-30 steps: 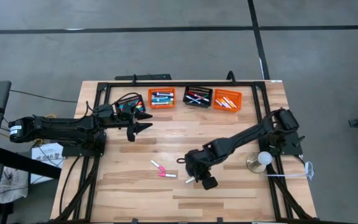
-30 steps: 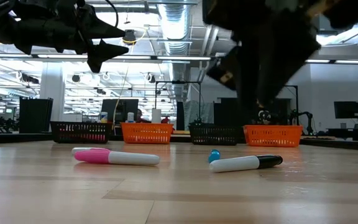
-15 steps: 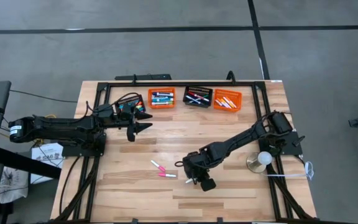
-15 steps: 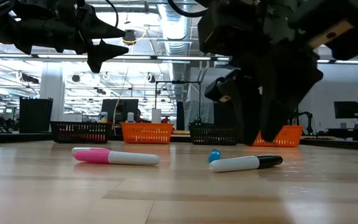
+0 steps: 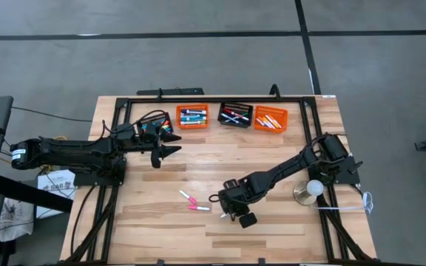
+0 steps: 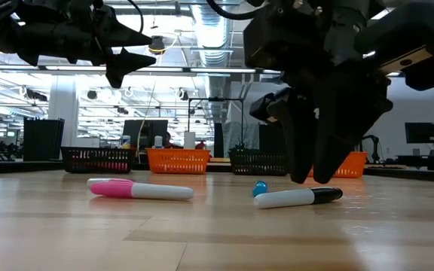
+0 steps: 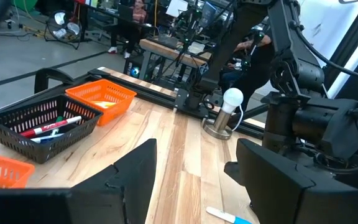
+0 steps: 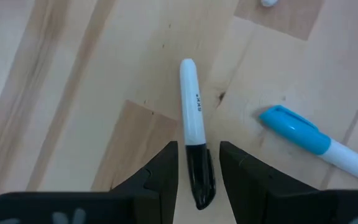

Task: Pick & Place Markers
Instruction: Put the small black highlighter pen into the right orange bin

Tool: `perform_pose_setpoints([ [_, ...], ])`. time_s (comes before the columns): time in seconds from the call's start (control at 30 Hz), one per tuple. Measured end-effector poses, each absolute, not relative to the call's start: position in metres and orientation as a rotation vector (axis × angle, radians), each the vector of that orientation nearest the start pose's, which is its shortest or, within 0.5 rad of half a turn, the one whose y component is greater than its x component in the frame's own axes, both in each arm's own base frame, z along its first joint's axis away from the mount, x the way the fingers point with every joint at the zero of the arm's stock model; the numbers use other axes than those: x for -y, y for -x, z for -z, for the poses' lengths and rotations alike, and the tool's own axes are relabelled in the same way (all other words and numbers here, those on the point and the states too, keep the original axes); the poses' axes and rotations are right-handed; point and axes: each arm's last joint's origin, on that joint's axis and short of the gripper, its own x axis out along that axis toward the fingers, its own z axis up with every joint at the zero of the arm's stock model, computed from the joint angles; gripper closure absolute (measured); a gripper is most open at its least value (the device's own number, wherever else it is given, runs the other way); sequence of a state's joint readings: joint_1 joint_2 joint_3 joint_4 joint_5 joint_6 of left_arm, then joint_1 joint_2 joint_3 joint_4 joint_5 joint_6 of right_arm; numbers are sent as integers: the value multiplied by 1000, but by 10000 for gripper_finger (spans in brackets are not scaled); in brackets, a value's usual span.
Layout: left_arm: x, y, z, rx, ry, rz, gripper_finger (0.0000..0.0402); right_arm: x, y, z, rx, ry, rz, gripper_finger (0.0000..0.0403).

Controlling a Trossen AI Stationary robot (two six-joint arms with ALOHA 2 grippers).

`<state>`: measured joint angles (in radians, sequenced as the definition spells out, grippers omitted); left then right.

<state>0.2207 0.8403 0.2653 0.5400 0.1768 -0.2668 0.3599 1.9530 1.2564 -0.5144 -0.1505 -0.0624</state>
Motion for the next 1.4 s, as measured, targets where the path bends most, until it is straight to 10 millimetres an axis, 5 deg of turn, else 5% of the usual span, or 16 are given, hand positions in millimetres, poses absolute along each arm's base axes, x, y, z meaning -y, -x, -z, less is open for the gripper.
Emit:
perform_pose_setpoints([
  [0.87,-34,-175,-214,-29,274,-48,181,-130,-347,-136,-1222,248,-464,295],
  [1.4,-34,-175,-214,-29,274,-48,181,-148,-350,-145,-1152,300,-529,295],
])
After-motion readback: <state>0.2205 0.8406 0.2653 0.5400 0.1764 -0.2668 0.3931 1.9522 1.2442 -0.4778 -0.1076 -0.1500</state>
